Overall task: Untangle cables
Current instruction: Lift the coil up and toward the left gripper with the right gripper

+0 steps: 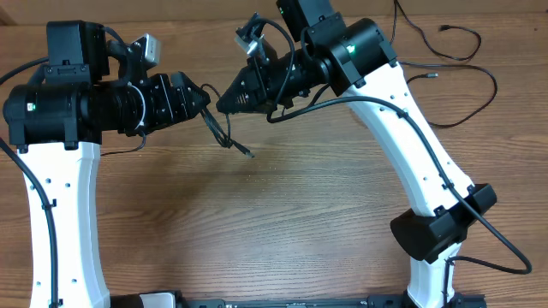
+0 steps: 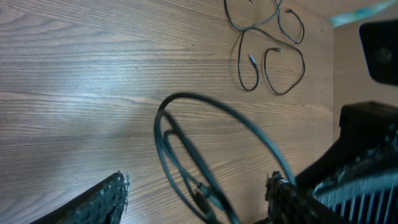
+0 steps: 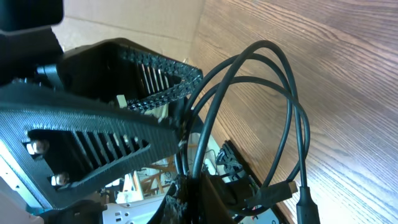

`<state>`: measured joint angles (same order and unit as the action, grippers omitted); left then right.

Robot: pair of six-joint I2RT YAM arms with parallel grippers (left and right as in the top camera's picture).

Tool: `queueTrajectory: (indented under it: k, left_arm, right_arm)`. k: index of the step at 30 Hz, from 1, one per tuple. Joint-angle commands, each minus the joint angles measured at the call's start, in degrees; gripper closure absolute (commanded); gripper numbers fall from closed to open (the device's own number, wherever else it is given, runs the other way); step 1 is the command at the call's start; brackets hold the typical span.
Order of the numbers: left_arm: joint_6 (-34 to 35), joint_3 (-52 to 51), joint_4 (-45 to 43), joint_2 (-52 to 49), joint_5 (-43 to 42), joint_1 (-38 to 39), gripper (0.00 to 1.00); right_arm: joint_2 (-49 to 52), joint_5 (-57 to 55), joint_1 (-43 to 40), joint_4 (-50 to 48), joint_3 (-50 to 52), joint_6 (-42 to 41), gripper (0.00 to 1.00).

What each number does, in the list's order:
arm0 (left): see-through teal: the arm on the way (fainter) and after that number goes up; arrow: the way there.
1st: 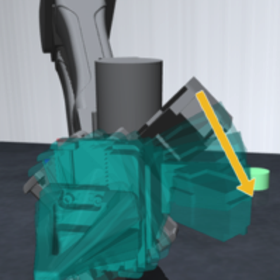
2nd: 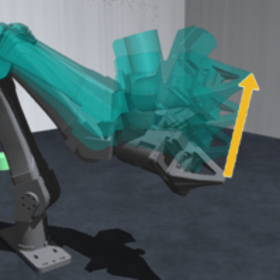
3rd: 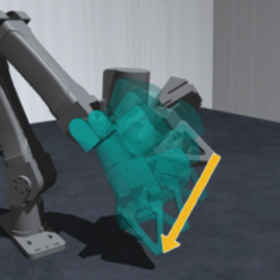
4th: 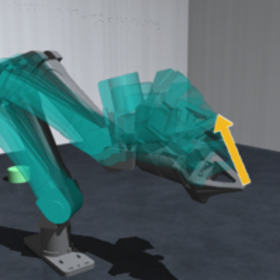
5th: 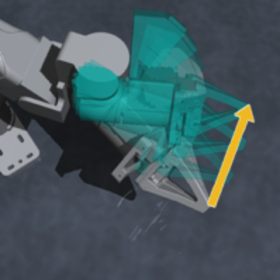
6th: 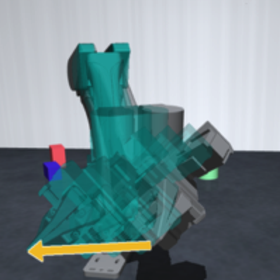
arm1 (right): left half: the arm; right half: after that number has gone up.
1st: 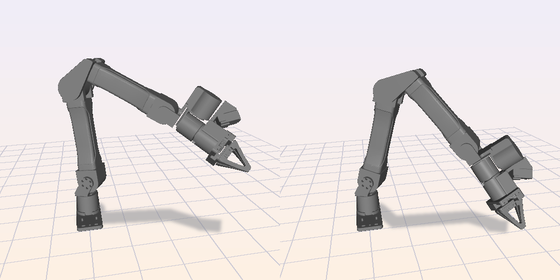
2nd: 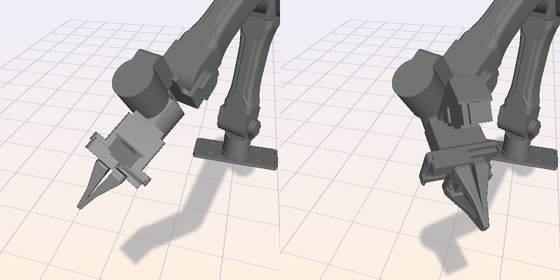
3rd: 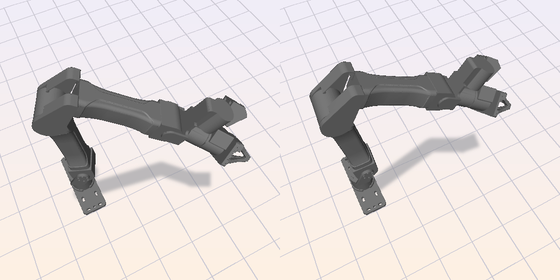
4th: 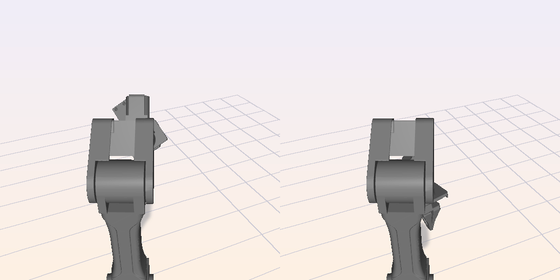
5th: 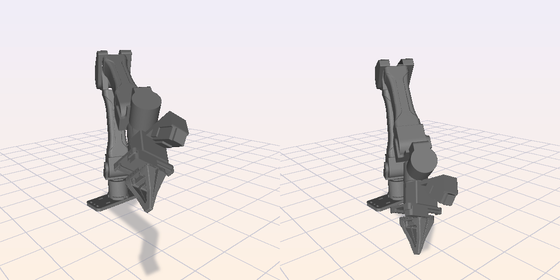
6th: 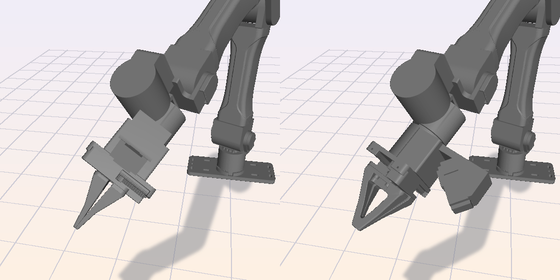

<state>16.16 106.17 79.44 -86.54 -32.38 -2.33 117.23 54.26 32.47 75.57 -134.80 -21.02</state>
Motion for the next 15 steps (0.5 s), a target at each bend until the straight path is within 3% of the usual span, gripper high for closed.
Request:
queueTrajectory:
  k: [1,6,11,15]
  left_arm:
    - [3.21,-0.07,-0.72,-0.37,0.50,0.98,0.31]
    - [7.65,-0.07,-0.63,-0.46,6.99,2.49,0.41]
    - [7.69,-0.07,-0.59,-0.46,7.32,3.28,0.64]
    - [7.69,-0.07,0.22,-0.46,7.58,3.26,0.69]
  right_arm:
    - [-0.66,1.60,0.66,-0.42,-1.03,-0.07,0.96]
    - [-0.66,3.52,0.63,-0.44,-1.03,-0.22,0.96]
    - [-0.66,3.41,0.63,-0.44,-1.03,-0.17,0.96]
    - [-0.66,2.23,0.63,-0.39,-1.03,-0.15,0.96]
